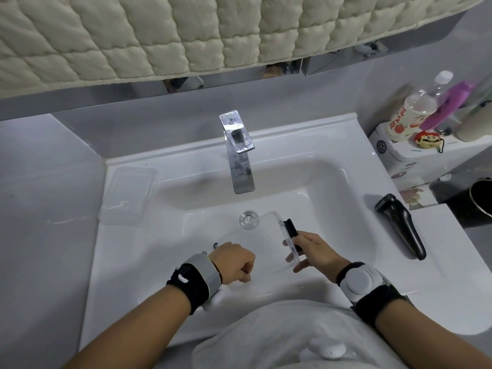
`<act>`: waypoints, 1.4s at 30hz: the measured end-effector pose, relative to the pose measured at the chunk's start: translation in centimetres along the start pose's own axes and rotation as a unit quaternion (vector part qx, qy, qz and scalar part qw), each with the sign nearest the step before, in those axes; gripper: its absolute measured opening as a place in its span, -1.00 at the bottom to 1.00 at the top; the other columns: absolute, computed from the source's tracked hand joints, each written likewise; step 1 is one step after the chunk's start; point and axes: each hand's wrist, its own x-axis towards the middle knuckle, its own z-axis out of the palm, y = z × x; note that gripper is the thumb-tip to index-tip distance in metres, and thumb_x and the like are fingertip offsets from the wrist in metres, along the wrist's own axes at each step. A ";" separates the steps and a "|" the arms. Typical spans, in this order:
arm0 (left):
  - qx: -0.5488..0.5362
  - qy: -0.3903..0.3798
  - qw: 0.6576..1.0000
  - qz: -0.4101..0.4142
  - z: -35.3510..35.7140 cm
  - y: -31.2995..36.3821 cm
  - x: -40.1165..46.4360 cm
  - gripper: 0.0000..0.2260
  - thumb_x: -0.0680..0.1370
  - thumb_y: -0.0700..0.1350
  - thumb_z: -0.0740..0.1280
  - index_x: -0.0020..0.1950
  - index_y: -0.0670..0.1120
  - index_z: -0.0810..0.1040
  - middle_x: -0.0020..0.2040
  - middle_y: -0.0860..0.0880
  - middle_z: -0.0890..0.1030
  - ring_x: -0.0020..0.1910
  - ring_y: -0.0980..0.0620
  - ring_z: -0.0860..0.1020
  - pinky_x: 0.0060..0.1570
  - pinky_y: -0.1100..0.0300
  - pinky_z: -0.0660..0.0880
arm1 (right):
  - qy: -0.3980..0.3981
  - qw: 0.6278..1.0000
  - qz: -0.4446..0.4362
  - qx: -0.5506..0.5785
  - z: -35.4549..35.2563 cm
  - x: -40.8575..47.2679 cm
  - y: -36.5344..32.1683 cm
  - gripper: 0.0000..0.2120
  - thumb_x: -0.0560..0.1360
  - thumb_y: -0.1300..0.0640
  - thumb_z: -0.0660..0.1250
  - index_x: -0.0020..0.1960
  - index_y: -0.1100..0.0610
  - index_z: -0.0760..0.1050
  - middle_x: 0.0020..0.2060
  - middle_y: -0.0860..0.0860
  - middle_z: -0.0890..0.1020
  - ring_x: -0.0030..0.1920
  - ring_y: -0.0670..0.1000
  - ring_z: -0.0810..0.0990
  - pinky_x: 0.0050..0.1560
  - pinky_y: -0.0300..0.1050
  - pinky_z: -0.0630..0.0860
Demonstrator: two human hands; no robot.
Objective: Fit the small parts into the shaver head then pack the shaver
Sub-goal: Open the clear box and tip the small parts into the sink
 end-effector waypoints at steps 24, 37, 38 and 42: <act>-0.422 0.206 0.804 -0.365 6.6 -12.6 -3.2 -0.85 0.56 -0.09 0.34 0.00 -0.17 0.59 -0.06 -0.20 0.66 -0.24 -0.11 0.59 -0.04 0.09 0.52 | 0.034 0.999 0.019 0.029 -0.5 0.2 0.6 -0.74 0.63 0.17 0.17 -0.04 0.24 0.60 -0.16 0.10 0.62 -0.21 0.10 0.63 -0.32 -0.03 0.61; -0.249 0.300 0.872 -0.296 1.6 -8.5 -4.3 -0.72 0.50 -0.12 0.38 0.19 -0.04 0.48 0.03 -0.05 0.58 -0.07 -0.04 0.57 -0.06 0.15 0.46 | 0.031 0.999 0.022 0.023 -0.4 0.1 0.5 -0.70 0.64 0.18 0.15 0.10 0.40 0.51 -0.07 0.20 0.53 -0.17 0.13 0.61 -0.31 -0.03 0.62; -0.252 0.323 0.873 -0.266 0.7 -7.4 -4.3 -0.76 0.49 -0.12 0.38 0.15 0.00 0.49 -0.02 -0.01 0.58 -0.17 0.01 0.58 -0.15 0.18 0.46 | 0.029 0.999 0.021 0.024 -0.4 0.0 0.4 -0.70 0.64 0.18 0.15 0.11 0.41 0.51 -0.08 0.20 0.52 -0.18 0.12 0.61 -0.31 -0.02 0.63; -0.268 0.293 0.908 -0.132 -1.9 -3.0 -4.0 -0.81 0.47 -0.10 0.39 0.03 0.11 0.50 -0.11 0.08 0.55 -0.24 0.09 0.55 -0.15 0.16 0.53 | 0.021 0.999 0.014 0.026 -0.3 -0.2 0.2 -0.70 0.65 0.18 0.16 0.12 0.41 0.51 -0.12 0.22 0.54 -0.21 0.08 0.64 -0.29 0.00 0.65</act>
